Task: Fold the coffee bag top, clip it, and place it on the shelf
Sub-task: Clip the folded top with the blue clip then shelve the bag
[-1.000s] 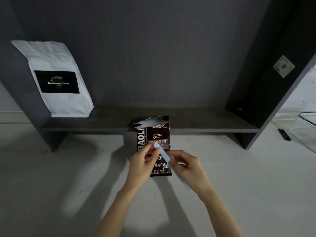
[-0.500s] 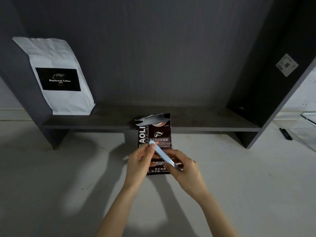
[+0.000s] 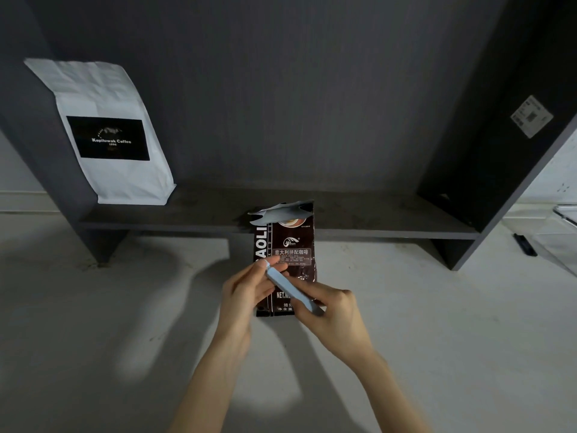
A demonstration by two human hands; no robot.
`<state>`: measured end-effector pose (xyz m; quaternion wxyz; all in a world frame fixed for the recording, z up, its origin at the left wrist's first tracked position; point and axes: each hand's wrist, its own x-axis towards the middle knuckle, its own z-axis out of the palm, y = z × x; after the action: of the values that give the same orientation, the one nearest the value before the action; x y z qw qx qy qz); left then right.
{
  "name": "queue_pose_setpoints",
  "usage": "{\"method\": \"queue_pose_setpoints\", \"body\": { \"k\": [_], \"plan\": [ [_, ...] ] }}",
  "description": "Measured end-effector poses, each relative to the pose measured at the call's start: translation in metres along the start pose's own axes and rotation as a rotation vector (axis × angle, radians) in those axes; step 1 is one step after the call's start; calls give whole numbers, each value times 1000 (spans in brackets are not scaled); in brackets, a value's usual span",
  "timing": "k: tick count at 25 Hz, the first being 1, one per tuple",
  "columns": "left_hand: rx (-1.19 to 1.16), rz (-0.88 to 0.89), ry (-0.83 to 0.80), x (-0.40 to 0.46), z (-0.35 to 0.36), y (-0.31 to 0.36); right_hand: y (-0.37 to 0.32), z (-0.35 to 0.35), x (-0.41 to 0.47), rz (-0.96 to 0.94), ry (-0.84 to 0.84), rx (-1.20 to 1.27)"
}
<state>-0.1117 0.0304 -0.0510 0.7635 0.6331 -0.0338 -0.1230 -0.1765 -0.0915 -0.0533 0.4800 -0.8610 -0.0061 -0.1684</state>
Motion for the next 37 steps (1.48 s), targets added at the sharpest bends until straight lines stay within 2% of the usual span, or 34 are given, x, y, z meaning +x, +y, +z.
{"method": "queue_pose_setpoints", "body": {
  "k": [4, 11, 17, 21, 24, 31, 37],
  "plan": [
    [-71, -78, -23, 4, -10, 4, -5, 0, 0, -37, -39, 23],
    [-213, -10, 74, 9, -26, 16, 1, -8, -3, 152, -110, 160],
    [-311, 23, 154, 14, -41, 14, 3, -12, -2, 205, -163, 405],
    [-294, 31, 135, 12, -41, 13, 6, -10, -3, 228, -164, 431],
    [-281, 17, 117, 12, -39, 11, 9, -11, -3, 234, -103, 423],
    [-81, 58, 109, 28, -34, 25, 3, -39, 13, 202, 68, 532],
    [89, 129, 100, 67, -33, 49, 3, -72, 47, 147, 309, 540]
  ]
}}
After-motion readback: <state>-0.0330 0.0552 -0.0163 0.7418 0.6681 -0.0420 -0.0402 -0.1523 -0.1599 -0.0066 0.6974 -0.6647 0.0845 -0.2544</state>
